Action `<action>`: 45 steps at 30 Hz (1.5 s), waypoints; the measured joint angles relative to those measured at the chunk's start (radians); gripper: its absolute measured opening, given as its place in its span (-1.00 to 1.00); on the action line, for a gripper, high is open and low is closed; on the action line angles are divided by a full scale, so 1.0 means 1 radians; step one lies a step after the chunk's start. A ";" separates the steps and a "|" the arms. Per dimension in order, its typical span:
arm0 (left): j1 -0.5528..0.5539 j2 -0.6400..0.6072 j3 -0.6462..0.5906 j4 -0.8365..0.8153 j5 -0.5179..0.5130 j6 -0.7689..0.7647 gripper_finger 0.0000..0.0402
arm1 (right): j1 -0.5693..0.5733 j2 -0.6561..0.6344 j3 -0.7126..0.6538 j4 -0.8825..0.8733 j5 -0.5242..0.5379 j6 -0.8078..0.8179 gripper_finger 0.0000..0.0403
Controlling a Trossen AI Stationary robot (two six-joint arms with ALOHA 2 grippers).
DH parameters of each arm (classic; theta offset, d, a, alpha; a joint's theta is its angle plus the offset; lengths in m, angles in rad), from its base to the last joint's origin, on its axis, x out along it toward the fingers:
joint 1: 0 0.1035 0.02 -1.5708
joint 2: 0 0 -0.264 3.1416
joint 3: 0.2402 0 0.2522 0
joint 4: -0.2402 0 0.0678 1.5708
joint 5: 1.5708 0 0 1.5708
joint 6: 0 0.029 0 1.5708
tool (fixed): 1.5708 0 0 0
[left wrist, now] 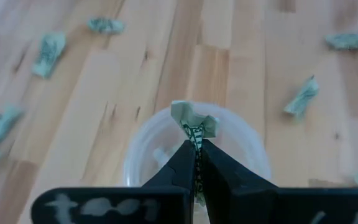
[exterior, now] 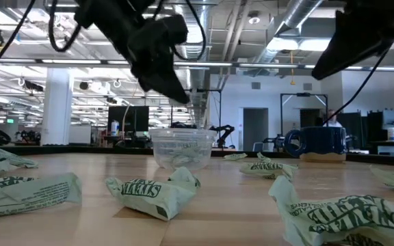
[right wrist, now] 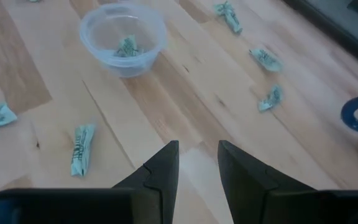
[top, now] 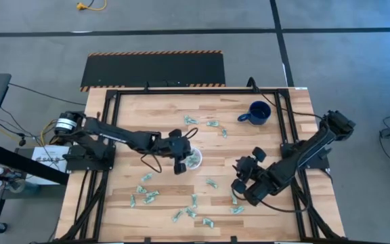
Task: Pick and place items into bin
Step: Put the stevia packet into the transparent bin
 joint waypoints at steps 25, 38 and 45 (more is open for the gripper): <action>0.018 0.008 0.000 -0.063 0.101 0.010 -0.44 | 0.014 0.000 0.000 0.084 -0.070 -0.141 -0.47; -0.072 -0.150 0.000 -0.387 -0.007 -0.139 -0.42 | 0.217 0.000 0.000 0.130 -0.206 0.213 -0.47; -0.215 -0.192 0.000 -0.479 -0.218 -0.217 -0.42 | 0.218 0.054 0.000 0.271 -0.247 0.333 -0.47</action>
